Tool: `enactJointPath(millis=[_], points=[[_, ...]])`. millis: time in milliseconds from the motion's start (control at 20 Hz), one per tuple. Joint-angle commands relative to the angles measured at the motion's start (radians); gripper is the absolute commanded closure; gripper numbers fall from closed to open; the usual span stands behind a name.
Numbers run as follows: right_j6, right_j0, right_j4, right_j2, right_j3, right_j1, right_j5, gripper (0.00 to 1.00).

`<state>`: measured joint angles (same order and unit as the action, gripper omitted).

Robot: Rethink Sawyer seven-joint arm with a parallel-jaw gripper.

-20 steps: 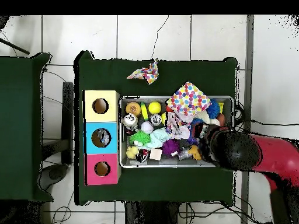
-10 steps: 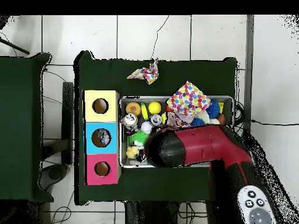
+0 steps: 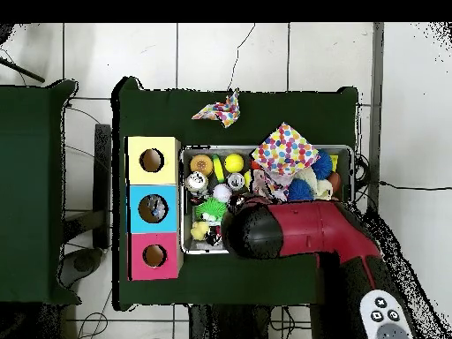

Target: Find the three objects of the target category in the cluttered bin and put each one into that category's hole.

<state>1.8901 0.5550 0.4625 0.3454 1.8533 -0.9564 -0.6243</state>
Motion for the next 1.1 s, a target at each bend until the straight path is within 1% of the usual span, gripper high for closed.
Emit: enactJointPath(millis=[50, 200, 450, 600, 700, 800, 900, 950, 1100], points=[[0.237, 0.013, -0.016, -0.114, 0.099, 0.149, 0.174, 0.00], [0.240, -0.011, -0.015, -0.145, 0.112, 0.184, 0.237, 0.00], [0.253, -0.087, 0.006, -0.241, 0.102, 0.251, 0.322, 0.00], [0.249, -0.135, -0.002, -0.300, 0.090, 0.286, 0.360, 0.00], [0.272, -0.184, -0.008, -0.357, 0.075, 0.321, 0.416, 0.00], [0.275, -0.222, -0.020, -0.397, 0.068, 0.339, 0.435, 0.00], [0.265, -0.252, -0.022, -0.425, 0.052, 0.366, 0.455, 0.00], [0.265, -0.268, -0.024, -0.443, 0.042, 0.393, 0.485, 0.00], [0.264, -0.284, -0.056, -0.463, 0.040, 0.427, 0.536, 0.00]])
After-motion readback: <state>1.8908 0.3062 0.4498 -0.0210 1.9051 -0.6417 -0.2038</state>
